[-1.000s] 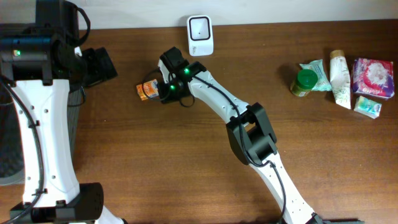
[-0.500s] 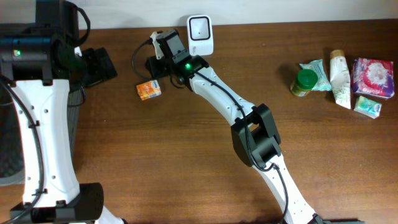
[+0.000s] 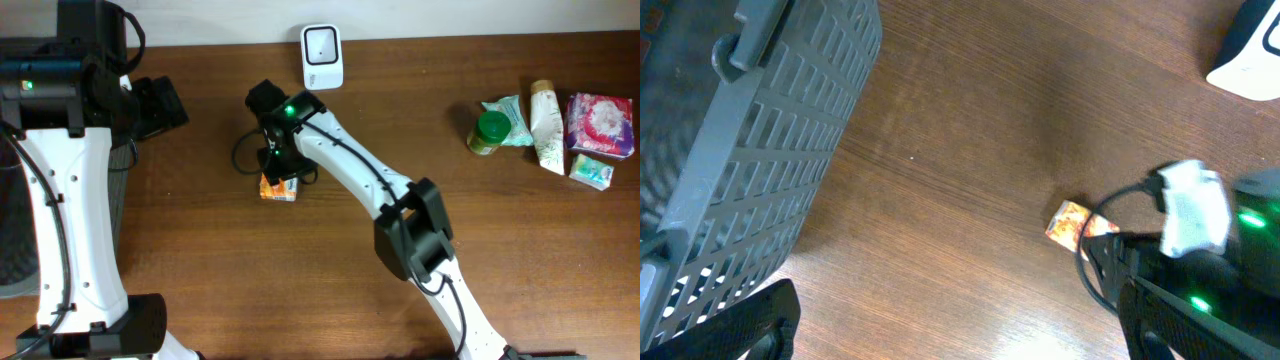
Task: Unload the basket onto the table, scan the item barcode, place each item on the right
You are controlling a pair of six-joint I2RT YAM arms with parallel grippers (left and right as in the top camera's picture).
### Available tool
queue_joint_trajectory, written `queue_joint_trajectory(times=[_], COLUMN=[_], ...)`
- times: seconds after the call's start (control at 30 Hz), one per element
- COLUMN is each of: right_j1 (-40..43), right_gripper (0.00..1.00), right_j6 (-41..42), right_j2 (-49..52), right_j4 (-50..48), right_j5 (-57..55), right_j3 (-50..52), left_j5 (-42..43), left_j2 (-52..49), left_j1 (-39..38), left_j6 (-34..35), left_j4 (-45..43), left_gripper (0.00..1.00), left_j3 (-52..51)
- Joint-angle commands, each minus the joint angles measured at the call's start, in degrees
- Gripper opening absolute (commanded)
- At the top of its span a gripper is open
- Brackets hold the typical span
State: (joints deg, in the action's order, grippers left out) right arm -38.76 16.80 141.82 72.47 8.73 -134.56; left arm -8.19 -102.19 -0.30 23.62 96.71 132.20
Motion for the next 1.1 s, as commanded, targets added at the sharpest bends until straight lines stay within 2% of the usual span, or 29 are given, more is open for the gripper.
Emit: queue_joint_trajectory(times=[0.0, 0.03, 0.1, 0.17, 0.2, 0.23, 0.27, 0.3, 0.33, 0.37, 0.47, 0.53, 0.57, 0.7, 0.73, 0.83, 0.9, 0.93, 1.0, 1.03, 1.07], right_j1=[0.26, 0.26, 0.98, 2.45, 3.76, 4.79, 5.66, 6.36, 7.43, 8.11, 8.15, 8.04, 8.07, 7.98, 7.98, 8.0, 8.26, 8.66, 9.51, 9.7, 9.66], right_gripper=[0.95, 0.95, 0.94, 0.94, 0.94, 0.96, 0.93, 0.81, 0.76, 0.67, 0.53, 0.46, 0.45, 0.35, 0.36, 0.48, 0.62, 0.66, 0.7, 0.72, 0.81], right_j6=[-5.07, -13.77, -33.97, -42.32, -43.8, -43.76, -43.78, -43.78, -43.8, -43.78, -43.76, -43.06, -40.22, -34.45, -34.42, -31.04, -30.82, -25.83, -18.71, -17.92, -17.92], right_j2=[-5.07, -4.63, -4.39, -4.37, -4.35, -4.35, -4.35, -4.28, -4.0, -3.48, -0.98, 0.07, 0.37, -0.04, -0.52, -4.44, -5.84, -5.81, -5.57, -5.55, -5.55], right_j4=[-1.33, -1.75, -2.19, -2.4, -5.29, -7.43, -9.66, -11.3, -13.4, -15.85, -18.88, -18.93, -18.32, -9.35, -6.73, -3.34, -4.68, -8.55, -12.46, -12.94, -12.7], right_j5=[-13.51, -13.0, -2.73, 7.26, 10.97, 12.09, 14.23, 17.05, 21.44, 23.82, 28.33, 28.3, 28.35, 31.1, 32.98, 32.61, 28.3, 22.71, 20.11, 20.09, 20.11], right_j3=[0.24, 0.28, 2.4, 4.24, 6.8, 8.57, 10.62, 12.11, 14.08, 15.8, 16.65, 16.65, 16.68, 16.59, 16.59, 15.89, 13.29, 13.0, 13.07, 13.11, 13.14], left_j5=[-0.22, -0.22, -0.22, -0.22, -0.22, -0.22, -0.22, -0.22, -0.22, -0.22, -0.22, -0.22, -0.22, -0.22, -0.22, -0.22, -0.22, -0.22, -0.22, -0.22, -0.22], left_j2=[0.85, 0.85, 0.85, 0.85, 0.85, 0.85, 0.85, 0.85, 0.85, 0.85, 0.85, 0.85, 0.85, 0.85, 0.85, 0.85, 0.85, 0.85, 0.85, 0.85, 0.85], left_j1=[0.11, 0.11, 0.11, 0.11, 0.11, 0.11, 0.11, 0.11, 0.11, 0.11, 0.11, 0.09, 0.11, 0.11, 0.11, 0.11, 0.11, 0.11, 0.11, 0.09, 0.11], left_j6=[0.35, 0.35, 0.35, 0.35, 0.35, 0.35, 0.35, 0.35, 0.35, 0.35, 0.35, 0.35, 0.35, 0.35, 0.35, 0.35, 0.35, 0.35, 0.35, 0.35, 0.35], left_j4=[0.0, 0.02, 0.0, 0.02, 0.0, 0.02, 0.02, 0.02, 0.02, 0.02, 0.02, 0.02, 0.02, 0.02, 0.0, 0.02, 0.02, 0.02, 0.02, 0.02, 0.02], left_gripper=[0.99, 0.99, 0.99, 0.99, 0.99, 0.99, 0.99, 0.99, 0.99, 0.99, 0.99, 0.99, 0.99, 0.99, 0.99, 0.99, 0.99, 0.99, 0.99, 0.99, 0.99], left_j3=[0.15, 0.15, 0.15, 0.15, 0.15, 0.15, 0.13, 0.15, 0.15, 0.15, 0.15, 0.15, 0.15, 0.15, 0.15, 0.15, 0.15, 0.15, 0.15, 0.15, 0.15])
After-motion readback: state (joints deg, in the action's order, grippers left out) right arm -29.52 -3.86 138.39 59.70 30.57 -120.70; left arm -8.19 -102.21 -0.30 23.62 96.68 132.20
